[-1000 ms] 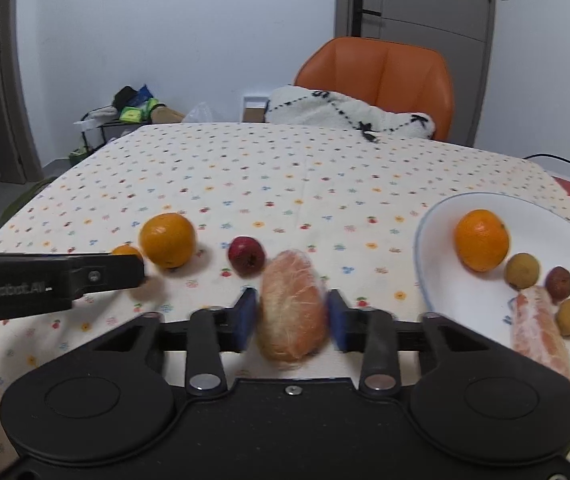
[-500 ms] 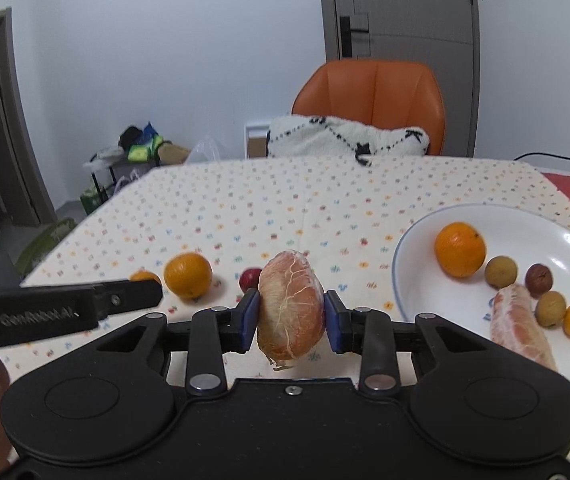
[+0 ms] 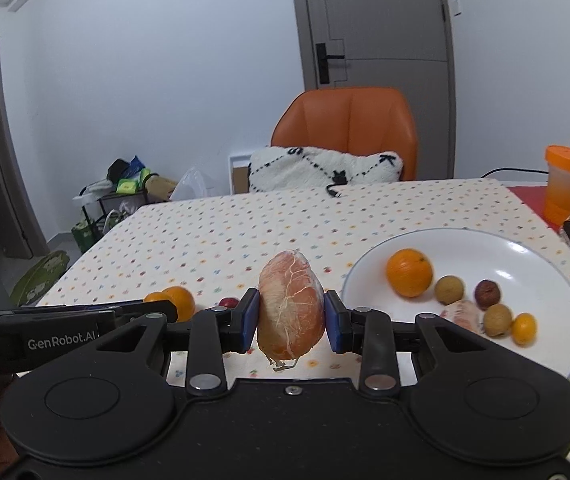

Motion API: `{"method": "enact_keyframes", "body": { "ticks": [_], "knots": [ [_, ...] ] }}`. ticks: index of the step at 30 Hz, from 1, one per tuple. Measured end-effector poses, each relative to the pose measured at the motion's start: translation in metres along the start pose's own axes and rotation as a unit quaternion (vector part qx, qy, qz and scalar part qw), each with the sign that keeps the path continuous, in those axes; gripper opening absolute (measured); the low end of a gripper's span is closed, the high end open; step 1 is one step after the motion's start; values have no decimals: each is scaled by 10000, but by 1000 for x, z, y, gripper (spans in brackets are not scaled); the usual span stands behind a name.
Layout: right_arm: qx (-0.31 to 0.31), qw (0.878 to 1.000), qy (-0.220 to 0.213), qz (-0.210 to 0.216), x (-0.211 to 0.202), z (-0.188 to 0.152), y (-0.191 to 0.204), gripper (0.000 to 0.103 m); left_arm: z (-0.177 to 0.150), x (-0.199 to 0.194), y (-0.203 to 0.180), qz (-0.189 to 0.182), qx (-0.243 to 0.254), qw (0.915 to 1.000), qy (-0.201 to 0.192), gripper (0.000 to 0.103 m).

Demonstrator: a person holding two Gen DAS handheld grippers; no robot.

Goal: Organize fruits
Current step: 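Carry the netted segment with the right tool onto the plate while the left tool drops the tangerine there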

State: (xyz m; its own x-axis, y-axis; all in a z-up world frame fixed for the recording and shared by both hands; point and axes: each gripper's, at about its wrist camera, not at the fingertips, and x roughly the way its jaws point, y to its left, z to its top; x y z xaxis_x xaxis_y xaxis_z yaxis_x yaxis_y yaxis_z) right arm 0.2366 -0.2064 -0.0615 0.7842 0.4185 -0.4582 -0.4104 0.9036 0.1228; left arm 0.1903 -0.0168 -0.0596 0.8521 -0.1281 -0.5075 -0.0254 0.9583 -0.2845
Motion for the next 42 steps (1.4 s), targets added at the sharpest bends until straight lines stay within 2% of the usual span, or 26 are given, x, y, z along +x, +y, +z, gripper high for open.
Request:
{"method": "enact_keyframes", "body": {
  "ticks": [16,29,38,41,42],
  "knots": [
    [493,9977,-154,-432,-16,-9,-69,33,3,23,-60,-243,368,9990,-43,21],
    [755,9937,-281,-779,-28,-21,-117,33,2,52,-107,-393,716,9966,98,21],
    [757,9931,-387,-802,-40,-18,-124,43,7,62,-128,-470,825,9954,133,22],
    [806,9928,-398,-787,-43,-17,-125,46,6,59,-129,-423,835,9955,123,27],
    [812,9929,-389,-776,-44,-17,-124,46,6,58,-129,-416,813,9958,112,31]
  ]
}}
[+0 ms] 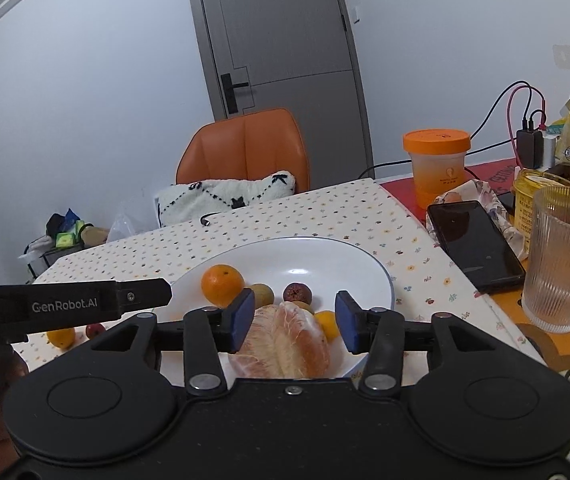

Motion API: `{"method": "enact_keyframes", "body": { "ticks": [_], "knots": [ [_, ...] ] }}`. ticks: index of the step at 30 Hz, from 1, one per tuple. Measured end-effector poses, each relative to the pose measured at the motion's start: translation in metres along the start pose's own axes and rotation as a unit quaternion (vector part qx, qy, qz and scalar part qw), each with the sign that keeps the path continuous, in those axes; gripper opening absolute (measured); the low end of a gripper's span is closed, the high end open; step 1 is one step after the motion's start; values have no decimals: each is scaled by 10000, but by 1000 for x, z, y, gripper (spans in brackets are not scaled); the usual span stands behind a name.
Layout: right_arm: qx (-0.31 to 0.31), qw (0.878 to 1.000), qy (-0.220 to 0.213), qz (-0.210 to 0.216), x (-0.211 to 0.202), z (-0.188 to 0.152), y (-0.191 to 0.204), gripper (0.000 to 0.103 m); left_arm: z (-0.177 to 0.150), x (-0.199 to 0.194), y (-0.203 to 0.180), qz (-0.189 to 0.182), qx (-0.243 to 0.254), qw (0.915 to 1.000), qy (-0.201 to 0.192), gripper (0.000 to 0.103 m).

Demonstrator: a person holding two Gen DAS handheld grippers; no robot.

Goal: Organize fruits
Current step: 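Carry the netted segment with the right tool onto the plate while the left tool drops the tangerine there, then withdraw both open tools toward the large orange and the red plum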

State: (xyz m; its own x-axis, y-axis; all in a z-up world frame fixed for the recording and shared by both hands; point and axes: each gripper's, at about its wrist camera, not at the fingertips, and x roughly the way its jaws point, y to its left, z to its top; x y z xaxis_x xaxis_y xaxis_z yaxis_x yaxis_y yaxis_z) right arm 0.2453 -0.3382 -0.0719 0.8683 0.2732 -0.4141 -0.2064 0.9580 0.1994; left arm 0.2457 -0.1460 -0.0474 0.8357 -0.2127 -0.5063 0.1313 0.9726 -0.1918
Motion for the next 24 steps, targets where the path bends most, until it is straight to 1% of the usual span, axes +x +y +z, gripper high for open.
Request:
{"method": "enact_keyframes", "body": {
  "ticks": [1,2,3,4,6,7,10,14,16,20,24],
  "knots": [
    [1,10000,14,15,0,0,1,46,-1,-2,1,14,-27,10000,-8,39],
    [2,10000,32,33,-1,-1,2,47,-1,-4,2,53,-48,10000,-11,43],
    [2,10000,52,54,-1,-1,3,48,-2,-7,3,95,-54,9999,-24,51],
    [-6,10000,63,72,-2,-2,5,49,-3,-9,5,117,-43,9999,-49,55],
    [-28,9999,84,103,-3,-2,9,50,-4,-13,9,170,-34,9998,-72,59],
    [-31,9999,92,119,-3,-3,11,50,-4,-15,12,212,-51,9997,-79,62],
    [-55,9998,111,157,-6,-2,17,51,-5,-24,22,379,-178,9990,-169,70],
    [-120,9996,135,214,-11,-1,28,52,-8,-38,41,542,-331,9976,-267,74],
    [-198,9994,146,254,-14,-1,35,53,-12,-45,53,689,-505,9959,-308,76],
    [-334,9988,156,319,-19,-1,48,54,-18,-57,77,862,-818,9924,-327,76],
    [-440,9981,141,406,-24,-1,63,56,-19,-70,92,980,-888,9904,-410,76]
  ]
}}
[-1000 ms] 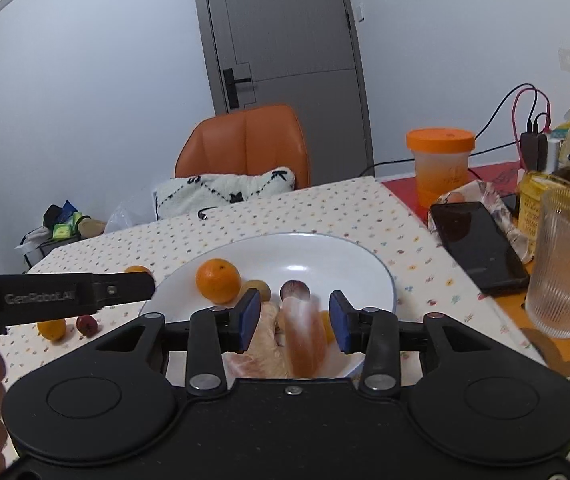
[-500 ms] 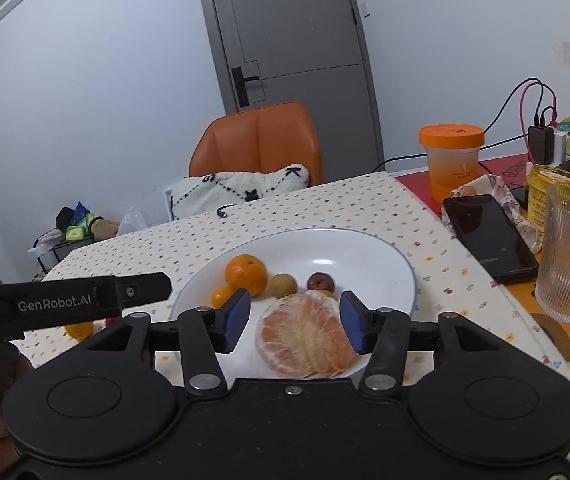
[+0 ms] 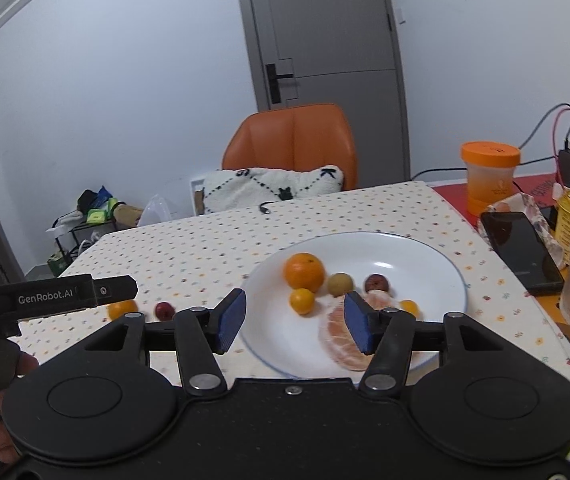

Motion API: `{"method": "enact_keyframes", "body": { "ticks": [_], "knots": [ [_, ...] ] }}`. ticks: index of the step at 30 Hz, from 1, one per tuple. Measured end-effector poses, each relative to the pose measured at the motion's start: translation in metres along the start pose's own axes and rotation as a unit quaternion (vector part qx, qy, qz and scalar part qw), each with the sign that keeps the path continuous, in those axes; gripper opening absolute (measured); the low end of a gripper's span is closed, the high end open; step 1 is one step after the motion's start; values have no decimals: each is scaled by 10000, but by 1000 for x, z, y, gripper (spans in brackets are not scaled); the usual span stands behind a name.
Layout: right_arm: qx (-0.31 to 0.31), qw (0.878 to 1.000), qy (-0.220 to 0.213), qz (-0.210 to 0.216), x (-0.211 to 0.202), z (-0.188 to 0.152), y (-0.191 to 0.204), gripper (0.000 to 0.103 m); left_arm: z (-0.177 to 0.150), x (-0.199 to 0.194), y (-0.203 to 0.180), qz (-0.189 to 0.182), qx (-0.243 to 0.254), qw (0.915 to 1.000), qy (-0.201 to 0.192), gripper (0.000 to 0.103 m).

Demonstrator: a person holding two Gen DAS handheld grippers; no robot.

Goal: Organize fruits
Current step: 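Withdraw both open tools toward the large orange and the red plum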

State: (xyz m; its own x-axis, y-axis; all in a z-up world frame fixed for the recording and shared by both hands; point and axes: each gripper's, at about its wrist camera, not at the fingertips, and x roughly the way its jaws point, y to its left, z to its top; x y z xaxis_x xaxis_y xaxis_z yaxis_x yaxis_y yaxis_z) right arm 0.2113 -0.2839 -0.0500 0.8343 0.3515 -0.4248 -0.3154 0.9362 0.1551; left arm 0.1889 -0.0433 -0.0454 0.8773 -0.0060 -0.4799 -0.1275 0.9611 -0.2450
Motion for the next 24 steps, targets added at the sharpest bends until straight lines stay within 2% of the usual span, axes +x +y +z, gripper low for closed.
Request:
{"method": "enact_keyframes", "body": {
  "ticks": [10,24],
  "knots": [
    [-185,9996,-2,221,3,8,32,63,6,-10,24,42,-122,9998,-119,81],
    [-204,9980,232,559,30,6,82,63,6,-13,61,81,-242,9996,70,81]
  ]
}}
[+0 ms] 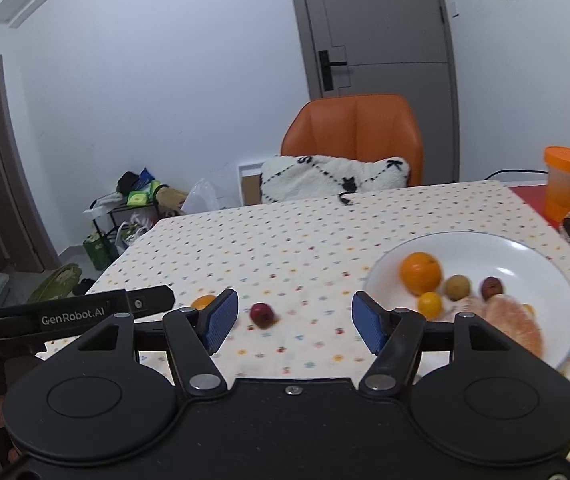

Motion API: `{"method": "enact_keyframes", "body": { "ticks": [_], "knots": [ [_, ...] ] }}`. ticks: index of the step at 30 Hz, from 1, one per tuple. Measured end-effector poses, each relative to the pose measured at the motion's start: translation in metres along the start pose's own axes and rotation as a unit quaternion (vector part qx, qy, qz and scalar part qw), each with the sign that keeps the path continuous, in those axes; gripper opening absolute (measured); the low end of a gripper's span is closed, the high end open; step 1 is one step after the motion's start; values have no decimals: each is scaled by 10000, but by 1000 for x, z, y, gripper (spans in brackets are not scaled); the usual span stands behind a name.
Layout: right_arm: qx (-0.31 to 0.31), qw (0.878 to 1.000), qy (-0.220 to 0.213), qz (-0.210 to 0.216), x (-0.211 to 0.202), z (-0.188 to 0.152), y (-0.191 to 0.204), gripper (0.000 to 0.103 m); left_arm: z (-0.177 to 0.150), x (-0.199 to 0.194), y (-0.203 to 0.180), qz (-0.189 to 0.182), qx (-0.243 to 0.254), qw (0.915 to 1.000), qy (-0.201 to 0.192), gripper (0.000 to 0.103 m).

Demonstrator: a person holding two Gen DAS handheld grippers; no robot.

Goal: Organize fruits
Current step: 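Withdraw both open tools toward the large orange and the red plum, then grasp the large orange with the left tool while the right tool grips the red plum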

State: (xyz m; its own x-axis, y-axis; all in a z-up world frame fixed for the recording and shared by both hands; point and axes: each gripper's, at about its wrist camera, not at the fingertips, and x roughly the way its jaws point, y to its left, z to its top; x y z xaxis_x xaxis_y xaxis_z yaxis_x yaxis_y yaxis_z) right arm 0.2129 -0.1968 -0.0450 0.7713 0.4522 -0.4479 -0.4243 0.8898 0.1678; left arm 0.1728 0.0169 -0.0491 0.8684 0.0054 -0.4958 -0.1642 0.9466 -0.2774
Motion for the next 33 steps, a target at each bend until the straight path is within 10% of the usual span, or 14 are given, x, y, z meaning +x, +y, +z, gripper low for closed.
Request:
{"method": "enact_keyframes", "body": {
  "ticks": [7,12,22,33],
  "knots": [
    [45,9997,196,116,21,-3,15,64,3,5,13,-85,97,9998,151,81],
    [137,9998,150,22,30,-5,16,94,6,11,19,-4,134,9996,265,86],
    [304,9993,215,65,48,-4,7,97,8,26,30,4,177,9989,442,92],
    [320,9970,565,433,67,1,-5,62,12,49,24,-232,338,9976,564,89]
  ]
}}
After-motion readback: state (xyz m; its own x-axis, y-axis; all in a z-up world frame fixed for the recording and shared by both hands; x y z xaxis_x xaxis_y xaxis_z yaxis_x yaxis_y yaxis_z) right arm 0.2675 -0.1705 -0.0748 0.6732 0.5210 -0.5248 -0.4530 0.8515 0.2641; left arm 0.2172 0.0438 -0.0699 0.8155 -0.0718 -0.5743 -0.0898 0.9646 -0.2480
